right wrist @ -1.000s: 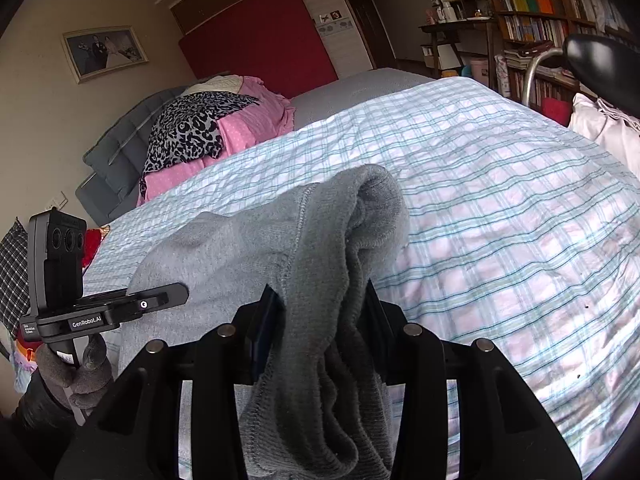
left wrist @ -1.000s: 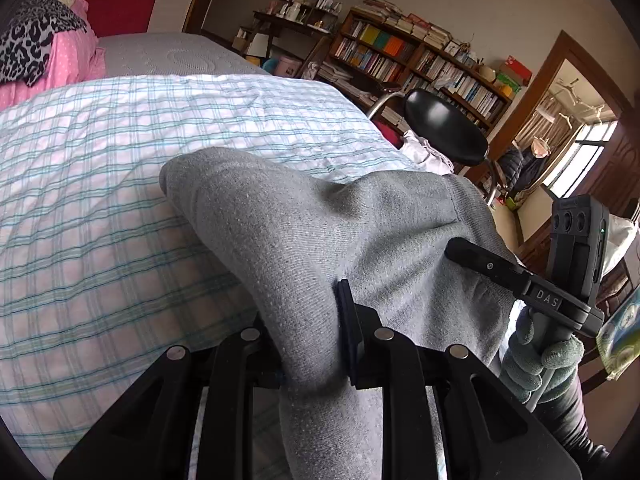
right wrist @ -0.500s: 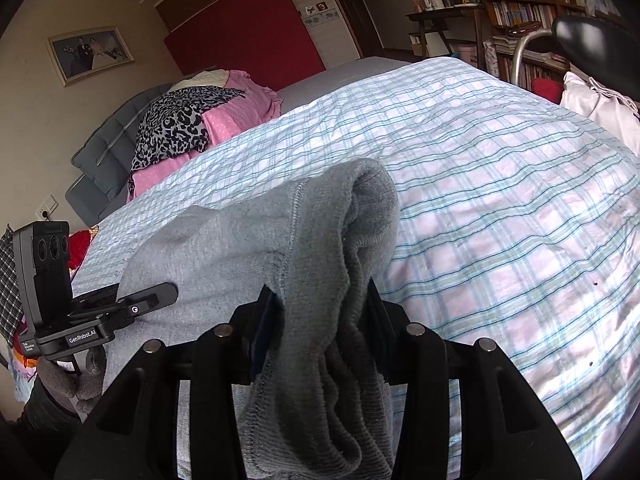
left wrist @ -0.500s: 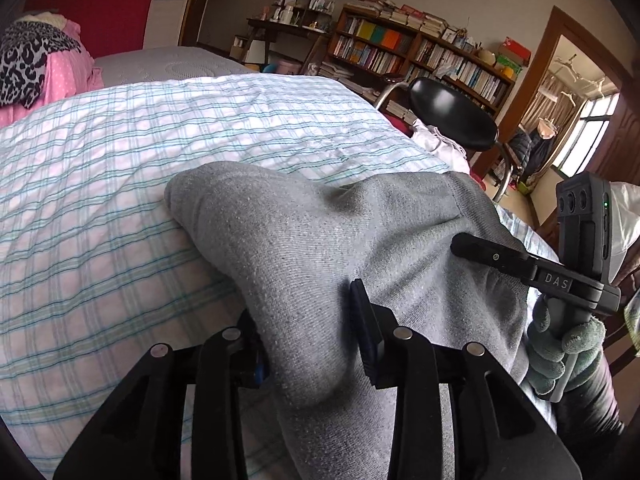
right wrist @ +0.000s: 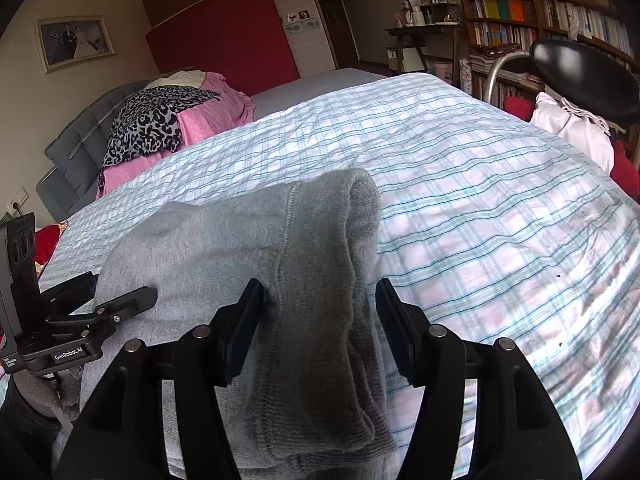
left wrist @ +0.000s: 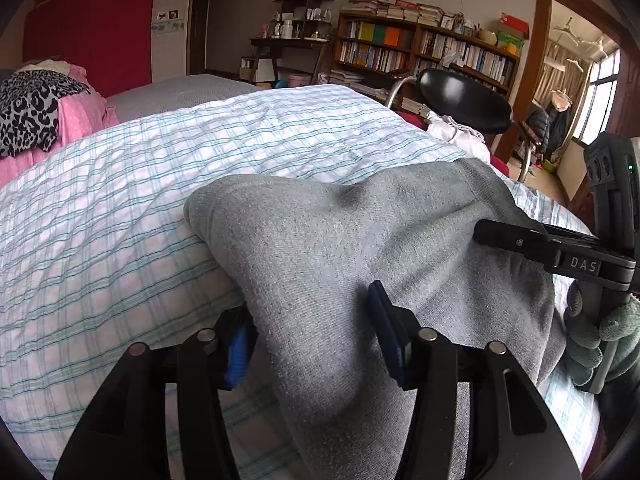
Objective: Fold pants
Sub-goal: 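Open both tools and release the folded sweatpants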
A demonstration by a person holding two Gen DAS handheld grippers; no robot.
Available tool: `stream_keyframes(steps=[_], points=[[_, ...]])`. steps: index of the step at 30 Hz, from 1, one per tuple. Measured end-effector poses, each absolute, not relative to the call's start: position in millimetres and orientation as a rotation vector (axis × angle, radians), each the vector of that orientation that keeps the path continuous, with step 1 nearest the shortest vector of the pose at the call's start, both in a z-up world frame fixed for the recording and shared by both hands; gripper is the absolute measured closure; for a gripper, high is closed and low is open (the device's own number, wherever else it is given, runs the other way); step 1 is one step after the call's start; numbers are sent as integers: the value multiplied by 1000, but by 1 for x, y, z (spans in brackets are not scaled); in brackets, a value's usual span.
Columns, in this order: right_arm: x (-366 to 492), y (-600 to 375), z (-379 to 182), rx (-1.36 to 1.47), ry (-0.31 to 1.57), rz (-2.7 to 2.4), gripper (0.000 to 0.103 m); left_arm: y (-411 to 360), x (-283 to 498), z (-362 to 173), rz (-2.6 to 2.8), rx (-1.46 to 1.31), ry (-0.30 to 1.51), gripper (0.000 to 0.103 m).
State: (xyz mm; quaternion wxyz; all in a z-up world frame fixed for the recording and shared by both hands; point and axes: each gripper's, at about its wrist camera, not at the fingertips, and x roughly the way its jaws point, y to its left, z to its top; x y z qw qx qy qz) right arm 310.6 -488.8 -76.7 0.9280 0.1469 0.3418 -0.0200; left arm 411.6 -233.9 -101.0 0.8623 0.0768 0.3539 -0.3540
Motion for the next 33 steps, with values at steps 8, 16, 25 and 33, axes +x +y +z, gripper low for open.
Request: stream_keyframes(steps=[8, 16, 25, 33], points=[[275, -469, -68, 188, 674, -130, 40, -233, 394, -98, -705, 213, 720, 33], [270, -470, -92, 176, 768, -192, 39, -231, 367, -96, -680, 256, 694, 32], [274, -475, -102, 188, 816, -220, 31, -230, 347, -102, -677, 288, 696, 31], [262, -469, -97, 194, 805, -236, 29, -229, 340, -110, -662, 293, 714, 23]])
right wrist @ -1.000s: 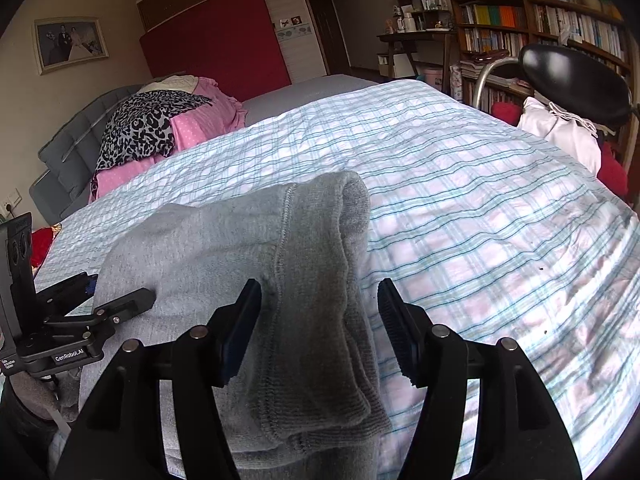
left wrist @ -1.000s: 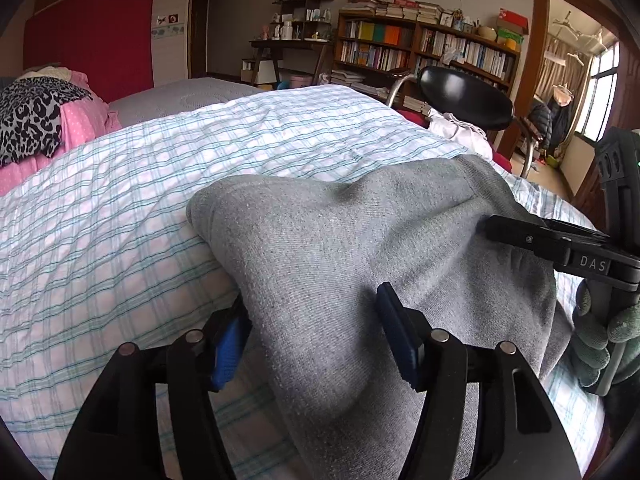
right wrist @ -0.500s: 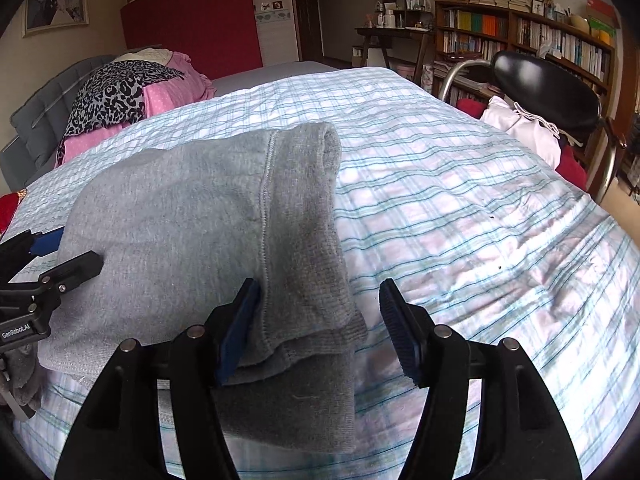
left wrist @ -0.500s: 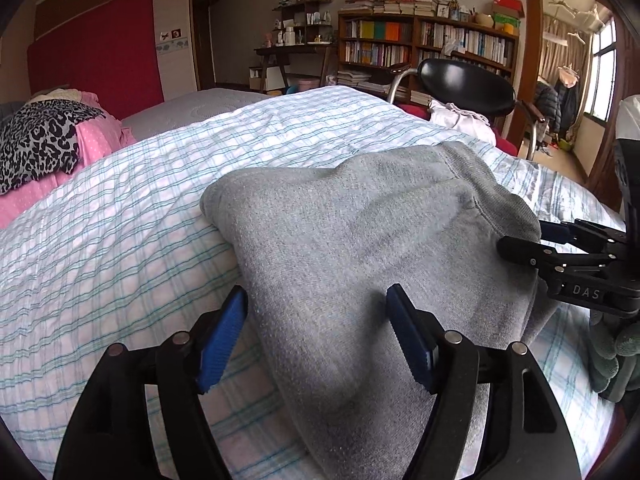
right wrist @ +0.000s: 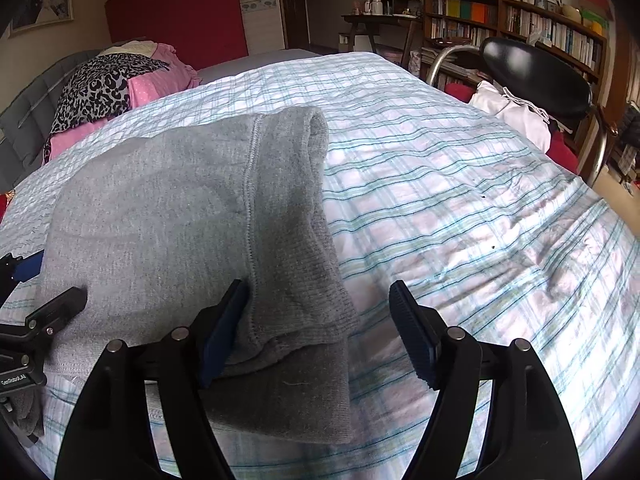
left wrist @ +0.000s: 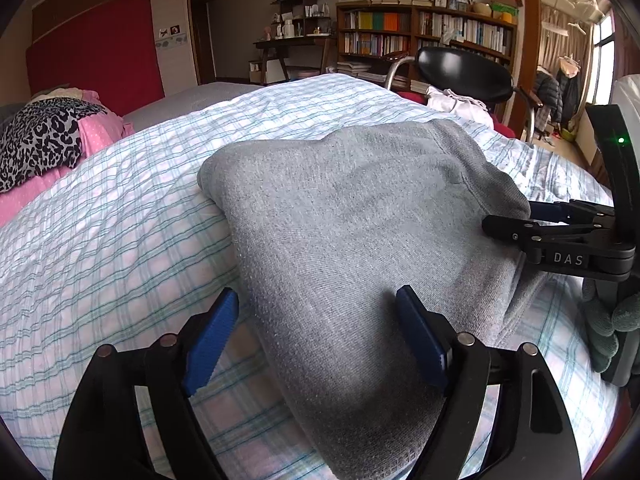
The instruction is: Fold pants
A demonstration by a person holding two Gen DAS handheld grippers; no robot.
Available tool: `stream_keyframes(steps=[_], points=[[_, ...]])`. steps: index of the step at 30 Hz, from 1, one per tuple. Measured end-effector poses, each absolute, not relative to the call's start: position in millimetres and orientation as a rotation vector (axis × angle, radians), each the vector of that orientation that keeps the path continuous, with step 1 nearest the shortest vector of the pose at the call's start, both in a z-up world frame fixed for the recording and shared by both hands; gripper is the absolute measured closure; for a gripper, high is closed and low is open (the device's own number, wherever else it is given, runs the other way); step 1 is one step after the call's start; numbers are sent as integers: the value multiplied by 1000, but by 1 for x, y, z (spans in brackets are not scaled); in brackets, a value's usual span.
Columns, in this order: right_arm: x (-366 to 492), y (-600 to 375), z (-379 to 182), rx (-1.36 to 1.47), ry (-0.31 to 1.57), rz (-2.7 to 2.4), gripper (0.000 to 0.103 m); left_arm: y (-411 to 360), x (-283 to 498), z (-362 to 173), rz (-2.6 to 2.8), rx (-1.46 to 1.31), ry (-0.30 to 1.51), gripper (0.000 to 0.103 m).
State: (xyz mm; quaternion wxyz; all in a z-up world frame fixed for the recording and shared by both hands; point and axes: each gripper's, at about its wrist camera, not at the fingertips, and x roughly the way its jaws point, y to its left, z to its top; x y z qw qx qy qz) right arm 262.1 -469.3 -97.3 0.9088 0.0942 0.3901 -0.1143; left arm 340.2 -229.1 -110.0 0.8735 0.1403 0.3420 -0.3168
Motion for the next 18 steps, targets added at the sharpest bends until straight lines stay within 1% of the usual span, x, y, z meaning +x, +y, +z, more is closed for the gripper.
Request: stream_keyframes(steps=[12, 13, 15, 16, 17, 18], points=[[199, -431, -77, 246, 710, -197, 27, -208, 329, -107, -642, 190, 784, 22], [196, -427, -75, 245, 700, -199, 22, -208, 325, -105, -637, 184, 781, 22], [189, -419, -70, 250, 665, -205, 18, -206, 317, -102, -627, 181, 769, 21], [186, -415, -67, 253, 646, -211, 17, -206, 313, -100, -619, 184, 761, 16], [183, -410, -65, 252, 629, -217, 17, -207, 309, -99, -607, 188, 752, 13], [180, -406, -63, 246, 613, -223, 12, -206, 305, -97, -593, 192, 737, 12]])
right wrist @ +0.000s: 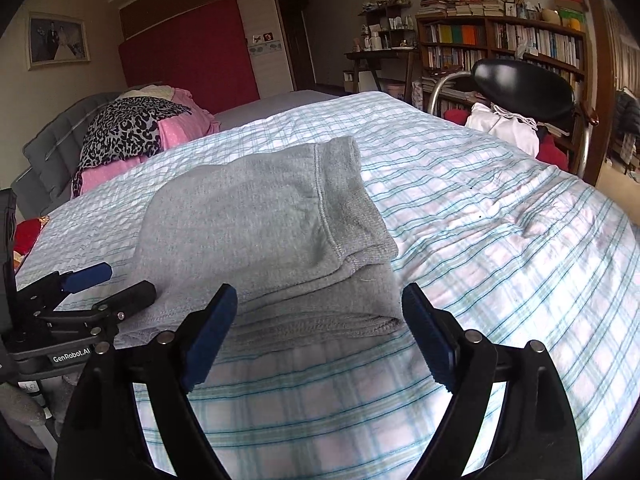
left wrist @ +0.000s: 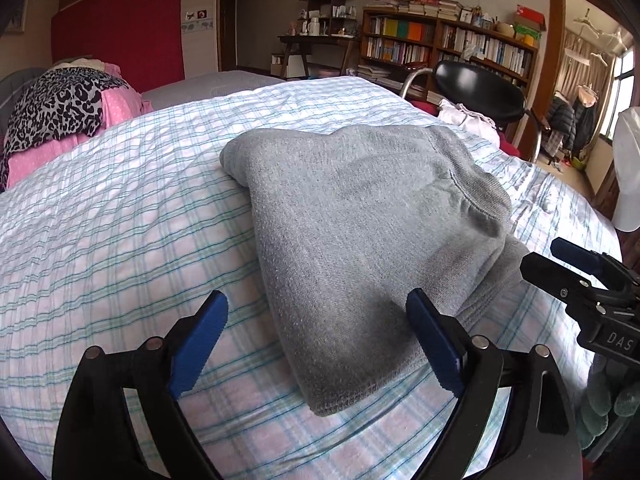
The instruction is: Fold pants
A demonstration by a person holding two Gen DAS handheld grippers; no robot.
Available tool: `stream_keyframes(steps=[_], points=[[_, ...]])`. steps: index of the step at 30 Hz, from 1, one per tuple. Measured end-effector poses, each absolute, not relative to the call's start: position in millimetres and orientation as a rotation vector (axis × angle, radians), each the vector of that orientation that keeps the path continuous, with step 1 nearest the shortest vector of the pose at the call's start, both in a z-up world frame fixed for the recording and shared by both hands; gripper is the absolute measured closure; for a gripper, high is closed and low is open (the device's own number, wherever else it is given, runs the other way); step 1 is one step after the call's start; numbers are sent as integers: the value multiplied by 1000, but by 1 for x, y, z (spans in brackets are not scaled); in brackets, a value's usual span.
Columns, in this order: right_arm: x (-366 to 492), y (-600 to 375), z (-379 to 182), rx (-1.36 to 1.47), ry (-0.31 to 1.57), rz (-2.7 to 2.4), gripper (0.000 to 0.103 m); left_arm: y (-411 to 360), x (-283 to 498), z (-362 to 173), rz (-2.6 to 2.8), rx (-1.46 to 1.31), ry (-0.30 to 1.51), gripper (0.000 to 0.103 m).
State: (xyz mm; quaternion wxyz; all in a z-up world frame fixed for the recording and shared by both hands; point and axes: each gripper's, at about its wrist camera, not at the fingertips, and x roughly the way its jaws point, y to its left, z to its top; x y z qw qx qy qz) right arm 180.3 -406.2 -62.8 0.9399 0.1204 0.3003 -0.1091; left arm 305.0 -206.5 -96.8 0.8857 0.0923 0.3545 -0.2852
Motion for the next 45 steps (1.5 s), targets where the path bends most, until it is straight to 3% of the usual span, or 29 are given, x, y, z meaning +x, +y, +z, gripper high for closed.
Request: stream_keyframes(steps=[1, 9, 45], points=[[178, -402, -61, 233, 594, -230, 7, -206, 301, -95, -582, 197, 720, 12], [169, -378, -57, 153, 546, -281, 3, -192, 285, -85, -520, 157, 634, 11], [184, -368, -70, 61, 520, -391, 3, -187, 286, -94, -480, 188, 618, 8]])
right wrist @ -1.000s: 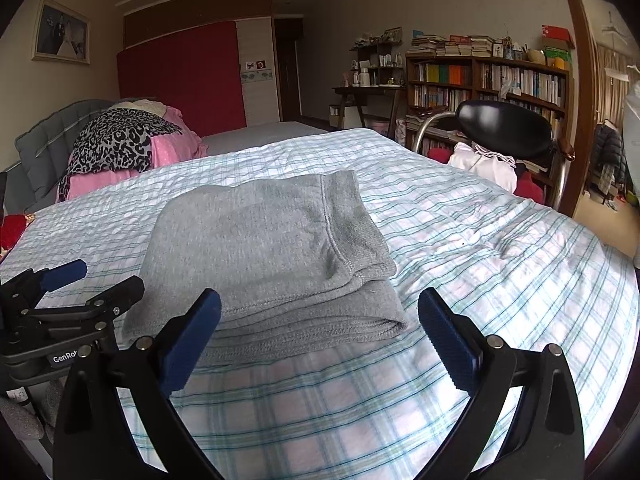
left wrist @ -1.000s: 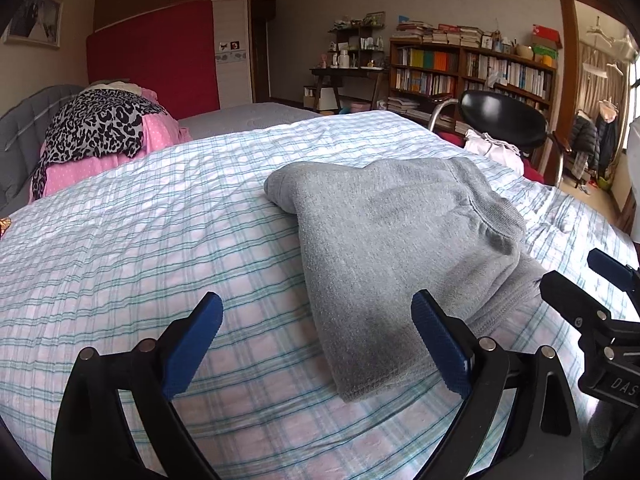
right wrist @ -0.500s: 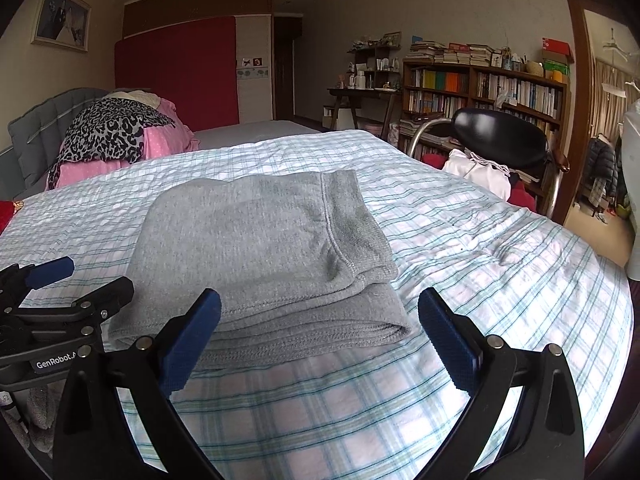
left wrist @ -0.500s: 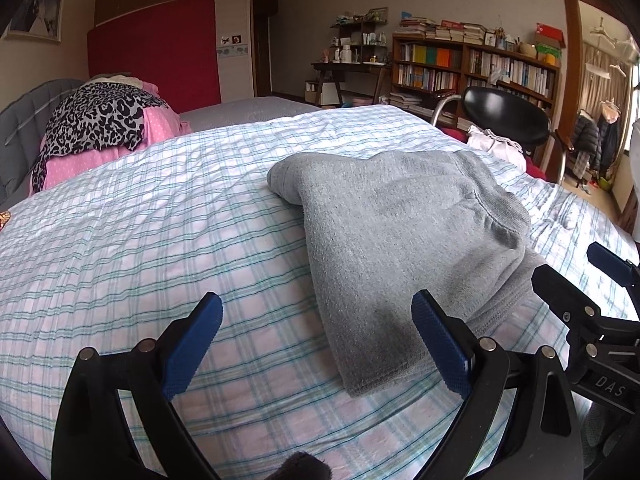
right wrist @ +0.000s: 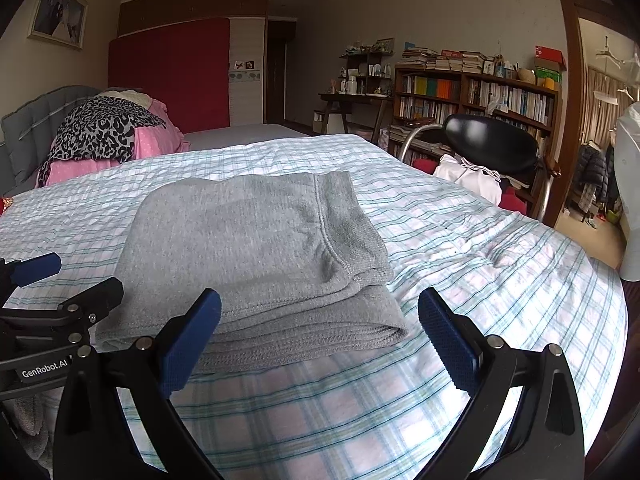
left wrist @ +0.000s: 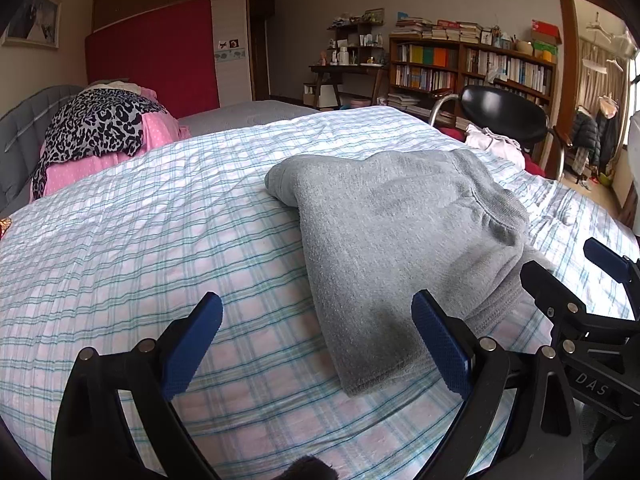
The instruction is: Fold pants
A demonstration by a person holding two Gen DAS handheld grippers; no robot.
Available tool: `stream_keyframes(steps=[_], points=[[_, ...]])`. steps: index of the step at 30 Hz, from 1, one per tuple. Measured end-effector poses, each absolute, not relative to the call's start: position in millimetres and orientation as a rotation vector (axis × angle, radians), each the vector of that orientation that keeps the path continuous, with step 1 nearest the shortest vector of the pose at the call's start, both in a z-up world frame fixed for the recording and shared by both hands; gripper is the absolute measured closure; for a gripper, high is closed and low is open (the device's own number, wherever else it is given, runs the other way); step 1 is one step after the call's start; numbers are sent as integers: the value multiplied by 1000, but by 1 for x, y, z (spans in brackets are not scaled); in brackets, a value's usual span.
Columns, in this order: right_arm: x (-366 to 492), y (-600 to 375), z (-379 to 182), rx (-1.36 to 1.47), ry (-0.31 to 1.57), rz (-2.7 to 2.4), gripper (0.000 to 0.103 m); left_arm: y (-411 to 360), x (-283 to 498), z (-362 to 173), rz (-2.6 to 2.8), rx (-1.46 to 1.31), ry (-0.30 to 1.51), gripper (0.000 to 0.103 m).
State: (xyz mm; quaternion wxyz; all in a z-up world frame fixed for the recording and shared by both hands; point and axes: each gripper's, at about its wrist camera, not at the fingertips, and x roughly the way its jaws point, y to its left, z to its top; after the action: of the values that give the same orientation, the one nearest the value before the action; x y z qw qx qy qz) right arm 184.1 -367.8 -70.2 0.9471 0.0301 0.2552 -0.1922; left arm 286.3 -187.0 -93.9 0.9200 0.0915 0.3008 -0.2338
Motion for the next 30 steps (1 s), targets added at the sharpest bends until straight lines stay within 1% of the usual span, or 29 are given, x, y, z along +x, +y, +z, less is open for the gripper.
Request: stream_keyframes(steps=[23, 30], points=[[185, -366, -73, 51, 523, -402, 3, -186, 286, -94, -473, 195, 609, 8], [184, -368, -75, 60, 530, -408, 3, -188, 281, -93, -466, 214, 574, 8]])
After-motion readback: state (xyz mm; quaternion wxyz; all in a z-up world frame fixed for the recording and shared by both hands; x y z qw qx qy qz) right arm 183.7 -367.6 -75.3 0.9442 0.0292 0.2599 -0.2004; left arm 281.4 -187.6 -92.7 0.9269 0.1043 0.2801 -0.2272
